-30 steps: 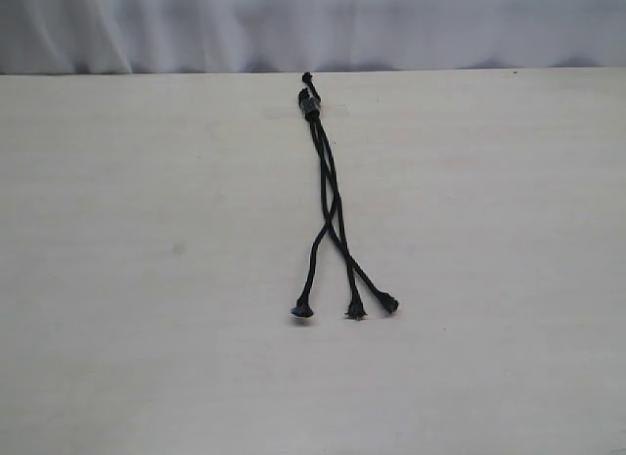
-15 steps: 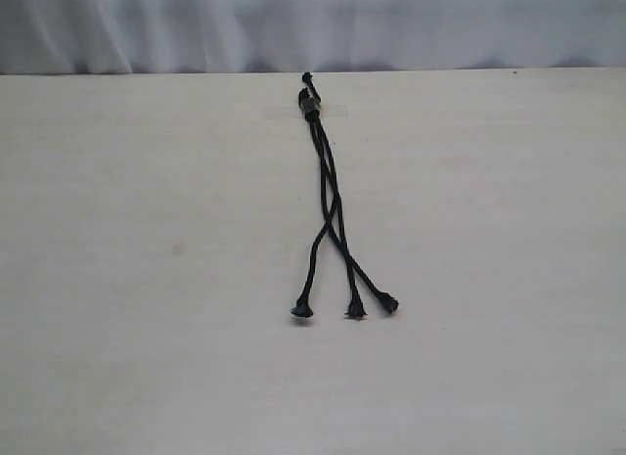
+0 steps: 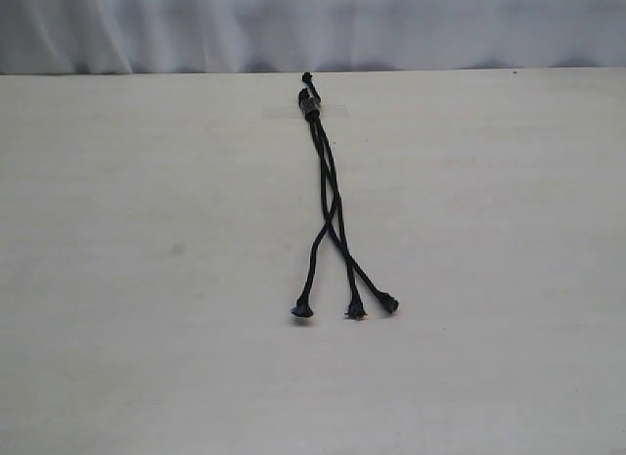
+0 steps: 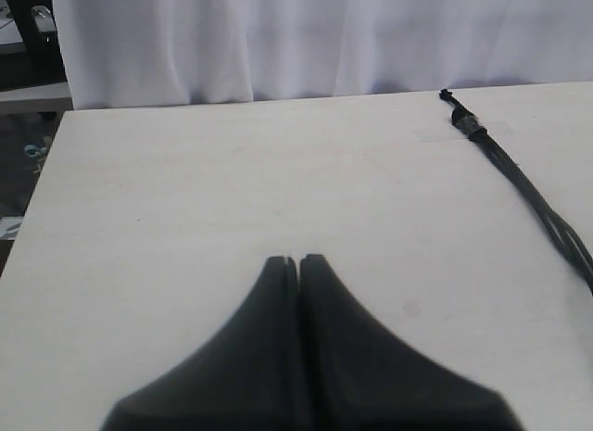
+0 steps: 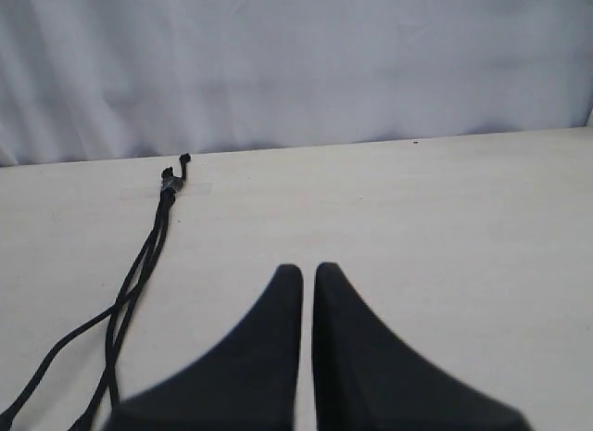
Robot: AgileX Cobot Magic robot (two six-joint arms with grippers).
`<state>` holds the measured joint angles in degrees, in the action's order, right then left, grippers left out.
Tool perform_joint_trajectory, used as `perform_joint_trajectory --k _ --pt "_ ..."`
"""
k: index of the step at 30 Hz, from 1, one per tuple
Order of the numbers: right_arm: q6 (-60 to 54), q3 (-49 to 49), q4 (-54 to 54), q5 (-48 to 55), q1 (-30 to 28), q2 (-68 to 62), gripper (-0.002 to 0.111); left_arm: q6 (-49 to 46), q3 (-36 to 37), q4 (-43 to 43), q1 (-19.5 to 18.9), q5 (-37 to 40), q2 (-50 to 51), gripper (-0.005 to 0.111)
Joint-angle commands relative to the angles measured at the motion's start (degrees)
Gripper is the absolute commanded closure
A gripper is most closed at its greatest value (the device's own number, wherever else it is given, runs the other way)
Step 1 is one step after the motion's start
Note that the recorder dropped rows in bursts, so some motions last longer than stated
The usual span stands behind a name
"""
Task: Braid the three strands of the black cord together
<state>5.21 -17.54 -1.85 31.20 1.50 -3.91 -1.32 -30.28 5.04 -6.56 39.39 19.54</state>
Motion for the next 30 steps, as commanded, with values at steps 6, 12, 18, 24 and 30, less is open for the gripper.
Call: perform_joint_trajectory --k 6,12,18,24,30 --pt "0.0 14.5 -0.3 -6.9 -0.4 3.9 0.104 -0.2 0.2 0.1 -0.1 0.4 -0.6 0.107" --pt "-0.5 17.5 0.9 -10.5 2.9 3.9 0.104 -0.2 0.2 0.1 -0.1 0.7 -0.6 0.107" --pt "-0.5 17.5 1.3 -10.6 3.0 3.9 0.104 -0.2 0.2 0.1 -0.1 0.7 -0.6 0.107" --pt "-0.5 17.5 1.3 -10.6 3.0 3.9 0.104 -0.2 0.2 0.1 -0.1 0.7 -0.6 0.107" --pt "-0.5 17.5 1.3 -10.6 3.0 3.9 0.104 -0.2 0.2 0.1 -0.1 0.7 -0.6 0.107"
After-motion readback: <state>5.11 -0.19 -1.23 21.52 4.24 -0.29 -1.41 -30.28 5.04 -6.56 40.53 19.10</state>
